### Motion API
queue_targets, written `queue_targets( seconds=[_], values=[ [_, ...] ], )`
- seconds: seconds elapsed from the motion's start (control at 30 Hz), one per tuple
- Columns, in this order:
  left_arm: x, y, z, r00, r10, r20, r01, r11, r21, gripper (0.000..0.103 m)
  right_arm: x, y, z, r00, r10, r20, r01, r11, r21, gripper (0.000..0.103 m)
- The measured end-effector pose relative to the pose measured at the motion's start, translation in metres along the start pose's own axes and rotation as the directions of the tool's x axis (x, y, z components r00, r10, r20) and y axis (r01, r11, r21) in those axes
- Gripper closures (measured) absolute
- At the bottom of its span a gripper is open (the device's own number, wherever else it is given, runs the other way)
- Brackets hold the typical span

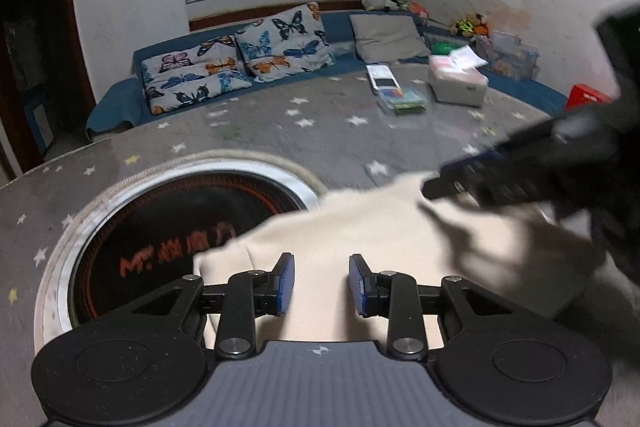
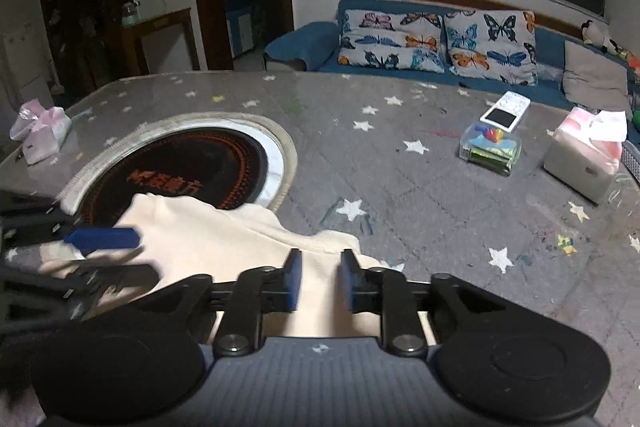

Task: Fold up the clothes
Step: 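Smooth the folded sweatshirt flat with both grippers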

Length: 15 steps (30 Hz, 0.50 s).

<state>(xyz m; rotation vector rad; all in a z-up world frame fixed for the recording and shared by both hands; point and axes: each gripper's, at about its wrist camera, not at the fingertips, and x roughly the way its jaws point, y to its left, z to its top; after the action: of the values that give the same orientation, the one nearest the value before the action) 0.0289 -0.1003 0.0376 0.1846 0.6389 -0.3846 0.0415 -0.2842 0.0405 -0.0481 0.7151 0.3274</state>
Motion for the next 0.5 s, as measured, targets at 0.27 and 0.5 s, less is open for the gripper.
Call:
queue_targets(
  seconds=[0.27, 0.5],
  values=[
    [0.045, 0.015, 0.022, 0.998, 0.032, -0.059, -0.036, 0.997, -0.068, 0.070, 0.008, 0.003, -0.002, 1.000, 0.010, -0.011, -0.010, 1.000, 0.011, 0.065],
    [0.041, 0.020, 0.017, 0.997, 0.035, -0.066, -0.041, 0.995, -0.093, 0.070, 0.002, 0.010, -0.004, 1.000, 0.022, -0.009, -0.022, 1.000, -0.007, 0.056]
  ],
)
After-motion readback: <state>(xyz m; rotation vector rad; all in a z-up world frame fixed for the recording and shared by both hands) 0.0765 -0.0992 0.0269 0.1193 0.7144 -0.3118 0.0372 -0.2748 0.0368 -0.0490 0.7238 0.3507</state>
